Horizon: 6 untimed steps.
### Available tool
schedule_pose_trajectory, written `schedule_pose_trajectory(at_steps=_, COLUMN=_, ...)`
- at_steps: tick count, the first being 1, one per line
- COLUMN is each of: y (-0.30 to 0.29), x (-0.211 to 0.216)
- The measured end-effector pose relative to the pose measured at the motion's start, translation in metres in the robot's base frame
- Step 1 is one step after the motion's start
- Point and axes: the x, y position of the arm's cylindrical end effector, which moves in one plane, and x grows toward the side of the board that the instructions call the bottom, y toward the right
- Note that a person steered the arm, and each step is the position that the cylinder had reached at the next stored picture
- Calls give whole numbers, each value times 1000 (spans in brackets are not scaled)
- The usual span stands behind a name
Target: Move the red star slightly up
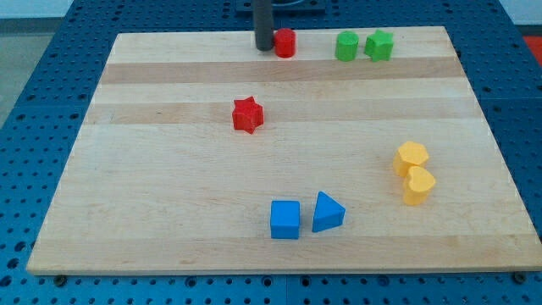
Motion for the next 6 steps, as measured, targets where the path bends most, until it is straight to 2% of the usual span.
schedule_pose_trajectory(at_steps=1, y=14, x=0)
schedule_pose_trajectory(at_steps=2, y=-28, x=25)
schedule_pose_trajectory(at_steps=3, y=-5, x=114)
schedule_pose_trajectory(at_steps=4, y=57, x=194)
schedule_pose_trajectory(at_steps=5, y=-27, x=200)
schedule_pose_trajectory(at_steps=6, y=-60, x=130)
